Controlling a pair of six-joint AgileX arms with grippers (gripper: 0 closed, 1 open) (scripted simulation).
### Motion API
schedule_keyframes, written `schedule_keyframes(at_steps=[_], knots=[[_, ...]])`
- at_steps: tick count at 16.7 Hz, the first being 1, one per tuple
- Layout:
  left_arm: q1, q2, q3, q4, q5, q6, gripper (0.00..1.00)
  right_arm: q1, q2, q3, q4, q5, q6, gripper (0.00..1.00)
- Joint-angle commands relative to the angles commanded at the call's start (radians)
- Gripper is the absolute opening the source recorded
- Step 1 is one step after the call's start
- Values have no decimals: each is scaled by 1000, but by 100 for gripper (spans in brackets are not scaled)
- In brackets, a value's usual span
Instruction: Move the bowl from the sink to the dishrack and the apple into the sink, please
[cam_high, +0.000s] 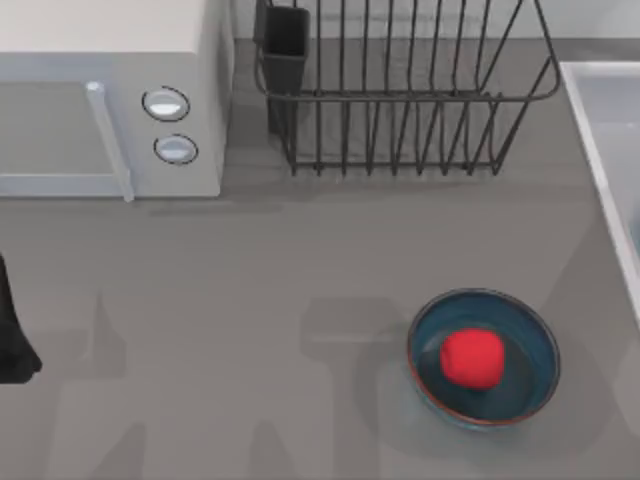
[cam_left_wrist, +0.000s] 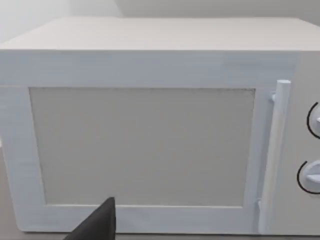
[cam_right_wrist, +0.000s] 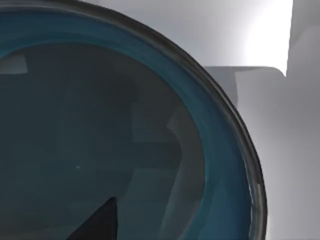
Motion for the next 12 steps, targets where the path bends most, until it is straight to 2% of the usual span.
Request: schedule_keyframes(at_steps=[7,12], knots=[[0,0,0,0,0,0,100,1,41,-35,68,1,1,100],[0,0,0,0,0,0,100,1,41,-35,68,1,1,62]])
